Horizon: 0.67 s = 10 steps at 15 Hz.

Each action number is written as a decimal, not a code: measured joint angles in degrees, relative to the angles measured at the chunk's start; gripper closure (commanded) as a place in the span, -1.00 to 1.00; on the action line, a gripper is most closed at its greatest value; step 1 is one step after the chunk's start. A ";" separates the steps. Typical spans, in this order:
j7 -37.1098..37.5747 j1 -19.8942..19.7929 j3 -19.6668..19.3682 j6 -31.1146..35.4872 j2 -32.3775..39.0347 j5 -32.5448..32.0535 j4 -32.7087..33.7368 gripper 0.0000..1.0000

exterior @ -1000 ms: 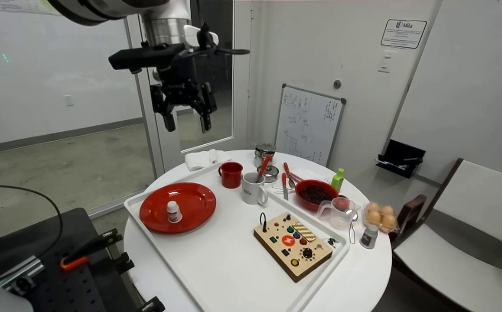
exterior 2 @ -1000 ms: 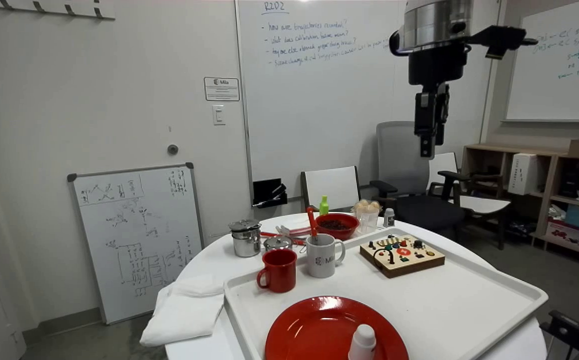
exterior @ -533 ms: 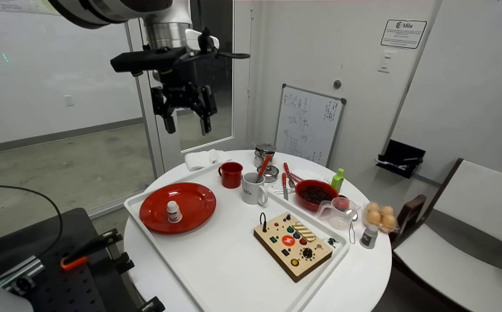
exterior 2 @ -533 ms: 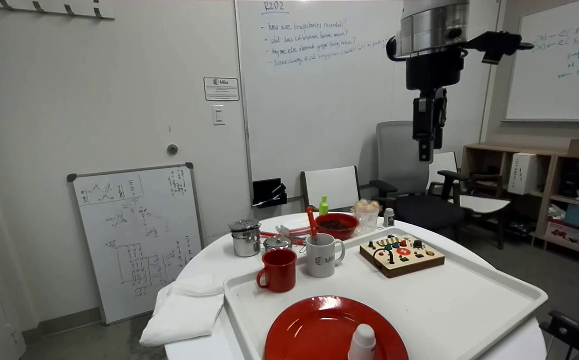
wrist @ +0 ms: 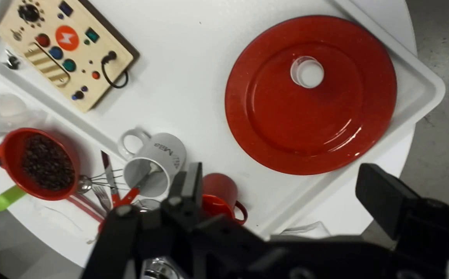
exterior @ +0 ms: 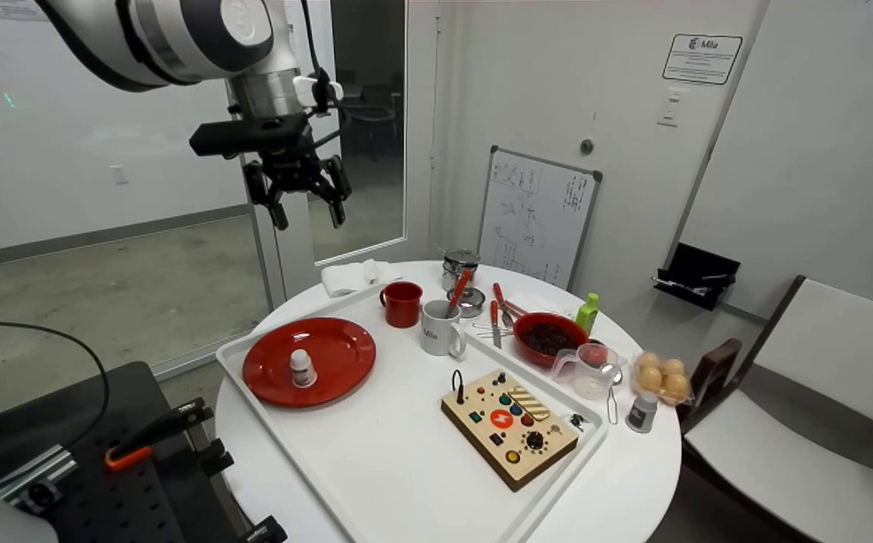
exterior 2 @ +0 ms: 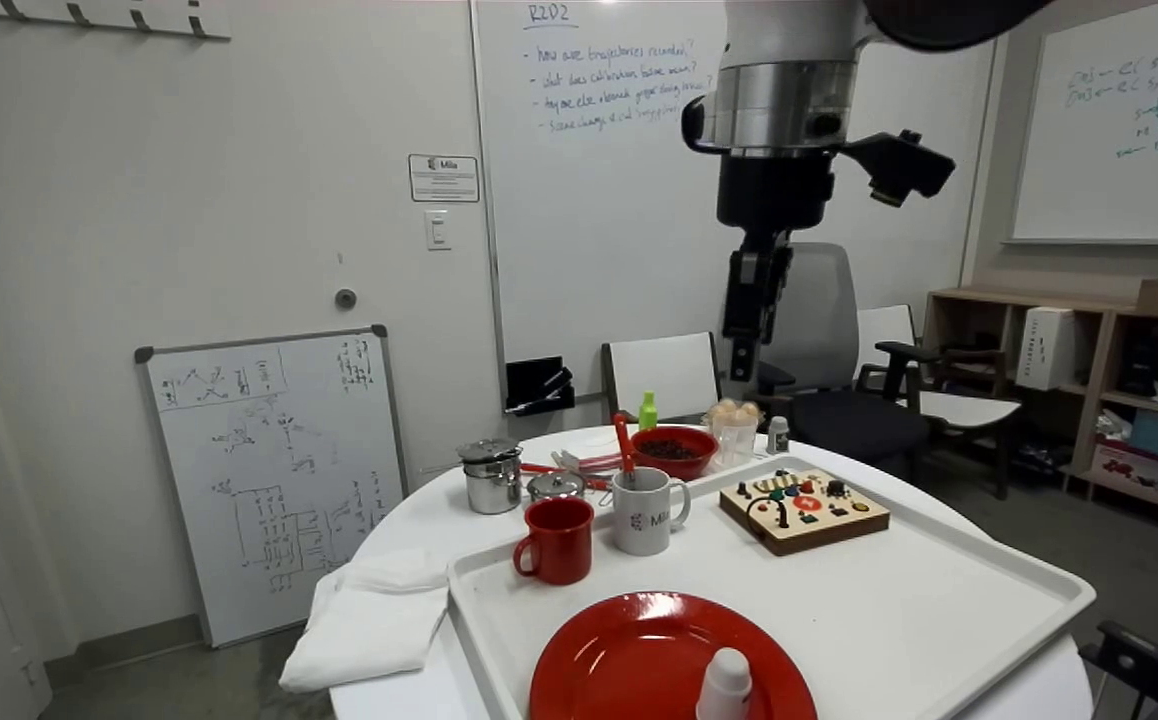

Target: Remove the shaker from the red plate and put it inside the red mug

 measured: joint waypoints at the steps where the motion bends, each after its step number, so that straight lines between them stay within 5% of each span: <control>1: 1.05 0.52 0.80 1.58 2.56 -1.01 0.77 -1.00; 10: 6.71 5.06 -1.54 2.56 23.25 -5.88 9.46 -1.00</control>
